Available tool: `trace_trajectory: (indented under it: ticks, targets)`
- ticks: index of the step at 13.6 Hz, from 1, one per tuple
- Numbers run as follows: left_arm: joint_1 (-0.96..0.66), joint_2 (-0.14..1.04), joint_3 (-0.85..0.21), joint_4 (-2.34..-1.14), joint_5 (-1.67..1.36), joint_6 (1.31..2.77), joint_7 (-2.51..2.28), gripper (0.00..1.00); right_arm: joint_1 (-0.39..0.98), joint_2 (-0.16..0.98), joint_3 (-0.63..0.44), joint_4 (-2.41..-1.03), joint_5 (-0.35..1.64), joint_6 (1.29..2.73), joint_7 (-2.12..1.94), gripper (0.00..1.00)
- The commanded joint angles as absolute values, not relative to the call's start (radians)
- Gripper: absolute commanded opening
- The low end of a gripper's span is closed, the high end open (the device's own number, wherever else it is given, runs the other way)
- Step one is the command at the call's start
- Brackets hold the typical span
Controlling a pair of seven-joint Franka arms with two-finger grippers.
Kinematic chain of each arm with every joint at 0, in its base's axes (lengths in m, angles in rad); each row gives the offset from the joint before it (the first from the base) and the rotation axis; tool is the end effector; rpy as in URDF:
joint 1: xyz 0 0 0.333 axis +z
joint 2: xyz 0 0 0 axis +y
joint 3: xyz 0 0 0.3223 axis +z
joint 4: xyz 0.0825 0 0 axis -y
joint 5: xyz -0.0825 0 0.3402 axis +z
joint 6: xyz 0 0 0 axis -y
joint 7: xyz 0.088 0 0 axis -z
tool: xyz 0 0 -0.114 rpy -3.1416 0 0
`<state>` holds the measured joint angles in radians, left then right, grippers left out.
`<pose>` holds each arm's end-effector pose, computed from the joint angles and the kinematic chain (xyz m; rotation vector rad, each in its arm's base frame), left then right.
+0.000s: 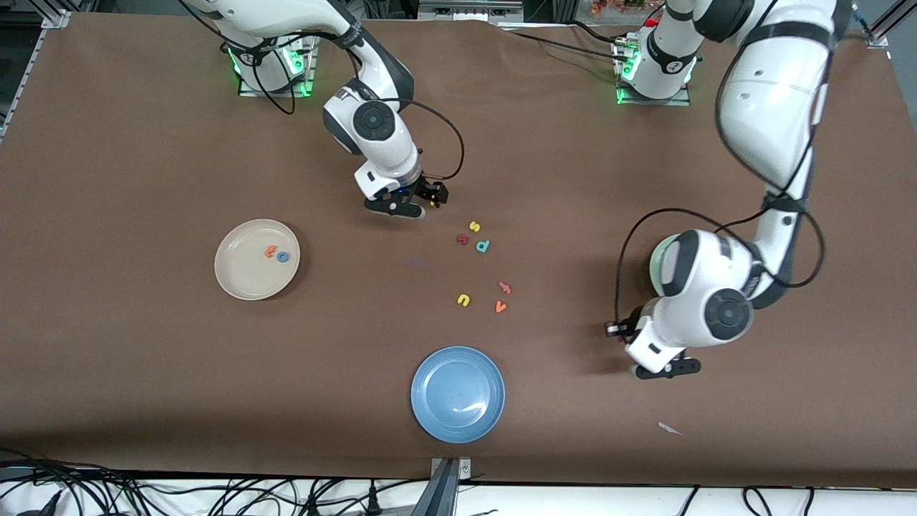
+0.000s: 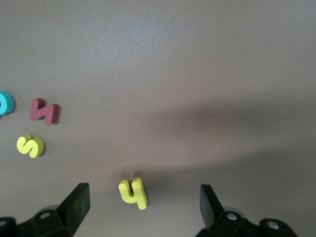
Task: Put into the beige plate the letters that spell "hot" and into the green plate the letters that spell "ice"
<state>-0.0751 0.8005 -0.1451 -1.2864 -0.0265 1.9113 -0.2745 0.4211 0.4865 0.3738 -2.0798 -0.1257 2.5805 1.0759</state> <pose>0.6803 -0.1292 0.2787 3.0369 0.1521 -0.2976 0.4036 0.4033 0.2441 -3.0189 0.3335 0.0750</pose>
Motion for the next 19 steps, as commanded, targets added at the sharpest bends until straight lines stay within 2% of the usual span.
trace_trajectory:
  ticks: [1, 4, 9, 10, 11, 12, 13, 16, 19]
  targets:
    - [-0.012, 0.723, -0.146, -1.363, -0.029, 1.731, -0.123, 0.00, 0.489, 0.541, 0.331, -2.027, -0.175, 2.585, 1.158, 0.99]
    - [0.087, 0.657, -0.146, -1.523, -0.028, 1.710, 0.029, 0.00, 0.517, 0.571, 0.321, -2.014, -0.244, 2.585, 1.227, 0.99]
    - [0.216, 0.672, -0.144, -1.575, 0.010, 1.713, 0.176, 0.00, 0.541, 0.603, 0.319, -2.008, -0.305, 2.586, 1.282, 0.98]
    - [0.215, 0.679, -0.144, -1.578, 0.017, 1.713, 0.176, 0.05, 0.548, 0.607, 0.319, -2.006, -0.317, 2.586, 1.295, 0.96]
    - [0.216, 0.680, -0.144, -1.586, 0.017, 1.716, 0.176, 0.20, 0.551, 0.609, 0.319, -2.005, -0.321, 2.586, 1.296, 0.95]
    - [0.216, 0.680, -0.144, -1.588, 0.017, 1.717, 0.176, 0.51, 0.552, 0.609, 0.319, -2.006, -0.322, 2.586, 1.296, 0.91]
    - [0.216, 0.672, -0.144, -1.585, 0.018, 1.717, 0.178, 1.00, 0.552, 0.612, 0.319, -2.006, -0.324, 2.586, 1.296, 0.87]
    - [0.215, 0.606, -0.149, -1.559, 0.017, 1.697, 0.164, 1.00, 0.552, 0.614, 0.319, -2.006, -0.347, 2.586, 1.296, 0.67]
    - [0.215, 0.569, -0.149, -1.453, 0.014, 1.574, 0.163, 1.00, 0.552, 0.614, 0.311, -2.006, -0.359, 2.588, 1.295, 0.55]
